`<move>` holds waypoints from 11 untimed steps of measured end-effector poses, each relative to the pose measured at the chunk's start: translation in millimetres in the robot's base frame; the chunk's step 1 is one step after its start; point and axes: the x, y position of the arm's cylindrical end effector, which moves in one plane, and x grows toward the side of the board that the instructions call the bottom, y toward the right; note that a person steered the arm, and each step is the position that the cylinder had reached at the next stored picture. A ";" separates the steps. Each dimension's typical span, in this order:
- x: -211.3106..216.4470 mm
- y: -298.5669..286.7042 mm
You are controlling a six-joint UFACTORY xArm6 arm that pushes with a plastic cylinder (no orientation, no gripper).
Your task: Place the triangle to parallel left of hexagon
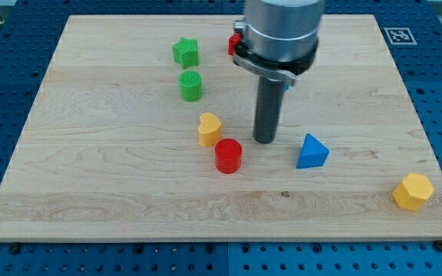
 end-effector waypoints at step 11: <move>65.3 27.9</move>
